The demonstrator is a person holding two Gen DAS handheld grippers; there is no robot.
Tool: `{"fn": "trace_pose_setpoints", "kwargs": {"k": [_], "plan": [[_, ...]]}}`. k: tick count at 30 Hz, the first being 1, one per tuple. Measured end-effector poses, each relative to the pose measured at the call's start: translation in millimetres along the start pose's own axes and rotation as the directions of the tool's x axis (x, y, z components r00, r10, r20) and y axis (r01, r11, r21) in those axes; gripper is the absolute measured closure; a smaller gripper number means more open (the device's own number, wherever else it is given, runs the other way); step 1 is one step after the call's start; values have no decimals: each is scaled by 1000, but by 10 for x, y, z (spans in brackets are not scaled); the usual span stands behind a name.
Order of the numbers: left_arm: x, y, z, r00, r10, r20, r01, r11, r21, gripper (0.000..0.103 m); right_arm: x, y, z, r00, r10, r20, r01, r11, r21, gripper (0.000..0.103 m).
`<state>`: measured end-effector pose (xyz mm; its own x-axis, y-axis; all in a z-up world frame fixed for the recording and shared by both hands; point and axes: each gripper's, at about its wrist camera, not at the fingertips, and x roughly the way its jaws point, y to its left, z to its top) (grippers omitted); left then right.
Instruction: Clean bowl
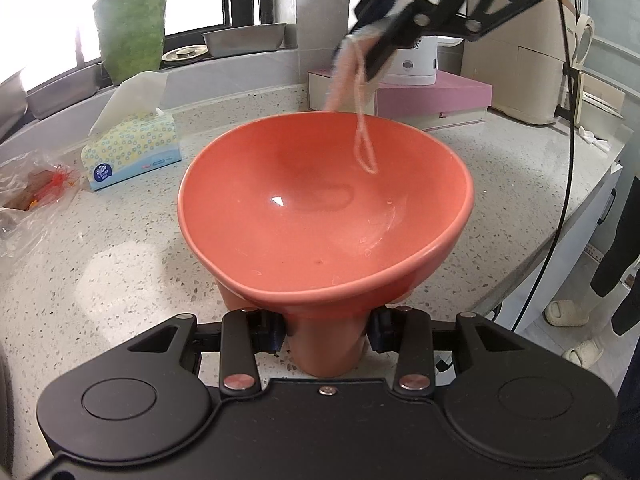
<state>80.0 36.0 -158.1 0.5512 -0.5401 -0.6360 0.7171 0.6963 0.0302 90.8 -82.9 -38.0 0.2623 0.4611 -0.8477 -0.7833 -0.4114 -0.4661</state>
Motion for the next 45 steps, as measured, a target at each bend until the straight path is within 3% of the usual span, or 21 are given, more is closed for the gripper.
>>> {"fn": "trace_pose_setpoints", "kwargs": {"k": [8, 22, 36, 45], "plan": [[1, 2, -4, 1000, -1, 5, 1, 1000, 0, 65, -71, 219, 5, 998, 58, -8, -58, 998, -1, 92], [-4, 26, -5, 1000, -1, 10, 1, 1000, 4, 65, -121, 513, 319, 985, 168, 26, -167, 984, -56, 92], [-27, -32, -42, 1000, 7, 30, -7, 1000, -4, 65, -130, 466, 772, 966, 231, 119, -226, 973, -55, 92], [-46, -82, -92, 997, 33, 69, -32, 999, -16, 65, -77, 235, 955, 950, 250, 186, -266, 962, 63, 91]]}}
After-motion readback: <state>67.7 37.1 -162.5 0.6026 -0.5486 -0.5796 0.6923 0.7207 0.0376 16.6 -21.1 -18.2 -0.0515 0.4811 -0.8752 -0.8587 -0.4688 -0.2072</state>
